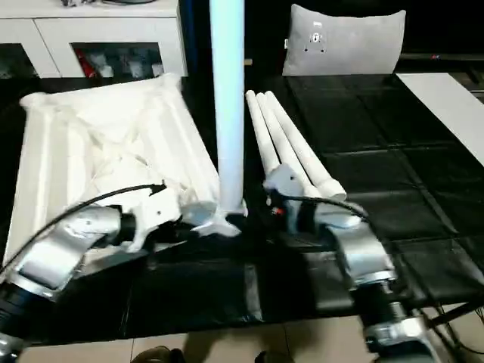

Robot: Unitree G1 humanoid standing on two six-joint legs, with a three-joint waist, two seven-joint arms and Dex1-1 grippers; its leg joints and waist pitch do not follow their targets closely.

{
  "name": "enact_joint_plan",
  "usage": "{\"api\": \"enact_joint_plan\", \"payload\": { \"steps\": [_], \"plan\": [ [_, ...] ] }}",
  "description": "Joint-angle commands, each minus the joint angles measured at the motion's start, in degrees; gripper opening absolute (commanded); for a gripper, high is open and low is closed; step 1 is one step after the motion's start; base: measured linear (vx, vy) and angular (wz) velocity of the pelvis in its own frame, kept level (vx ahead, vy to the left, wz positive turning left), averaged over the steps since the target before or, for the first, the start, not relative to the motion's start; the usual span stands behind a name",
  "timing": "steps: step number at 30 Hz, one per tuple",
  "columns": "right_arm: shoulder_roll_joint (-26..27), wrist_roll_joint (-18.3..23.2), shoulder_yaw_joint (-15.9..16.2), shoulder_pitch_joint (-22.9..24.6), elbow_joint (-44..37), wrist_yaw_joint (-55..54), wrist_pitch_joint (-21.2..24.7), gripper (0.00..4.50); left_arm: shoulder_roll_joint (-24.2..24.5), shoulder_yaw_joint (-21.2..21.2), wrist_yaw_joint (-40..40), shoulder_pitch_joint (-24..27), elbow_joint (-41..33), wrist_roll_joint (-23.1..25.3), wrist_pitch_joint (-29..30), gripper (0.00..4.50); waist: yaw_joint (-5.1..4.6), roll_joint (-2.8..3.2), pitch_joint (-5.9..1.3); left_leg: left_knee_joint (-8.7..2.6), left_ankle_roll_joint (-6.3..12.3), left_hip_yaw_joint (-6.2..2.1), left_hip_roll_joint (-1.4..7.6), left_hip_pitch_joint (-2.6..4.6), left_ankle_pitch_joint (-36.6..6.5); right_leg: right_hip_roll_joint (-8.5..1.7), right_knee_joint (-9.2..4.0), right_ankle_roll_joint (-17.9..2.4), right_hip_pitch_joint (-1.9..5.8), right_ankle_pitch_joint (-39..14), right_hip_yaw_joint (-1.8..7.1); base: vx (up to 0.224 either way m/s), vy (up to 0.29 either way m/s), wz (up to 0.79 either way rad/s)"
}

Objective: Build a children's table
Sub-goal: Rotate leg to tighten

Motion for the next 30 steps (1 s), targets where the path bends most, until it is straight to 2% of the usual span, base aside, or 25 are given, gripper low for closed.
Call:
{"api": "enact_joint_plan", "payload": {
  "steps": [1,2,5,6,11,12,15,17,20,22,26,29,30],
  "plan": [
    [-0.5,-0.87,0.44,-0.56,-0.1,0.83,-1.2,4.49,-0.04,-2.57,-3.27,-1.11,-1.01,-0.19,-2.84,0.0,-0.11,0.11,-3.61,-4.13,2.65,-1.41,3.27,0.94,-12.78,-3.41,-4.23,-13.16,2.59,-11.78,3.02,0.0,0.0,0.0],
    [-2.4,-0.67,2.39,-0.37,-0.72,6.22,-3.27,4.49,1.4,-3.51,-6.72,-2.1,0.57,-0.39,-5.8,0.0,0.09,-0.01,-3.65,-4.09,2.81,-1.46,3.2,1.0,-12.86,-3.4,-4.29,-13.13,2.58,-12.15,2.95,0.0,0.0,0.0],
    [-3.05,0.06,3.32,-0.6,-0.67,9.39,-2.78,4.49,2.13,-4.37,-8.79,-3.04,1.75,-0.43,-7.43,0.0,0.24,0.01,-3.67,-4.02,3.13,-1.34,3.26,1.02,-12.28,-3.31,-4.02,-13.63,2.6,-10.28,3.02,0.0,0.0,0.0],
    [-3.07,0.48,3.55,-0.82,-0.4,10.08,-2.18,4.21,2.37,-4.69,-9.62,-3.38,2.09,-0.48,-8.17,0.0,0.52,-0.03,-3.7,-3.98,3.43,-1.32,3.3,0.99,-11.63,-3.39,-3.89,-14.02,2.65,-9.42,3.02,0.0,0.0,0.0],
    [-3.36,1.19,4.35,-1.31,0.62,11.84,-1.49,4.01,2.62,-5.05,-11.12,-4.19,3.3,-0.53,-10.09,0.0,0.93,-0.06,-3.82,-3.87,3.62,-1.24,3.35,0.98,-10.38,-3.45,-3.64,-14.71,2.72,-8.05,2.98,0.0,0.0,0.0],
    [-3.38,1.14,4.43,-1.34,0.77,11.95,-1.63,3.76,2.64,-5.07,-11.25,-4.3,3.48,-0.46,-10.35,0.0,0.98,-0.1,-3.8,-3.87,3.49,-1.23,3.36,0.96,-10.62,-3.48,-3.68,-14.66,2.72,-8.46,3.0,0.0,0.0,0.0],
    [-3.23,1.56,4.65,-1.4,1.37,13.08,-1.79,3.63,2.65,-5.14,-11.97,-5.05,4.85,-0.34,-11.8,0.0,0.98,-0.13,-3.81,-3.89,3.21,-1.27,3.36,0.92,-10.68,-3.5,-3.63,-14.55,2.78,-8.72,2.98,0.0,0.0,0.0],
    [-3.27,1.79,4.66,-1.47,1.6,13.97,-1.49,3.29,2.64,-5.33,-12.39,-5.42,5.61,-0.44,-12.58,0.0,1.04,-0.19,-3.82,-3.85,3.11,-1.24,3.32,0.96,-10.92,-3.56,-3.74,-14.42,2.77,-9.42,2.99,0.0,0.0,0.0],
    [-3.26,2.01,4.67,-1.55,1.75,14.29,-1.25,3.23,2.62,-5.39,-12.58,-5.63,6.08,-0.42,-13.01,0.0,1.07,-0.16,-3.88,-3.84,3.13,-1.26,3.37,0.91,-10.52,-3.53,-3.59,-14.51,2.82,-8.85,2.98,0.0,0.0,0.0],
    [-3.21,2.34,4.75,-1.63,1.89,14.51,-0.86,2.97,2.6,-5.38,-12.71,-5.81,6.65,-0.37,-13.49,0.0,1.07,-0.16,-3.87,-3.82,3.3,-1.26,3.38,0.91,-10.19,-3.52,-3.55,-14.76,2.81,-8.27,2.96,0.0,0.0,0.0],
    [-3.0,2.68,4.83,-1.48,1.79,14.66,-0.42,2.75,2.58,-5.22,-12.71,-5.71,6.89,-0.54,-13.63,0.0,1.11,-0.21,-3.86,-3.83,3.08,-1.24,3.36,0.94,-10.67,-3.55,-3.65,-14.55,2.82,-9.3,2.97,0.0,0.0,0.0],
    [-2.48,3.38,4.74,-0.99,1.27,14.69,0.66,2.69,2.41,-4.61,-12.31,-5.12,6.35,-1.28,-12.76,0.0,1.16,-0.15,-3.84,-3.84,3.13,-1.26,3.39,0.92,-10.46,-3.5,-3.61,-14.62,2.8,-9.17,2.96,0.0,0.0,0.0],
    [-1.99,3.87,4.58,-0.59,0.8,14.36,1.57,2.67,2.29,-4.2,-11.78,-4.6,5.65,-1.73,-11.78,0.0,1.18,0.07,-3.81,-3.85,3.04,-1.26,3.39,0.95,-10.63,-3.49,-3.6,-14.65,2.76,-9.28,2.95,0.0,0.0,0.0]
  ]
}}
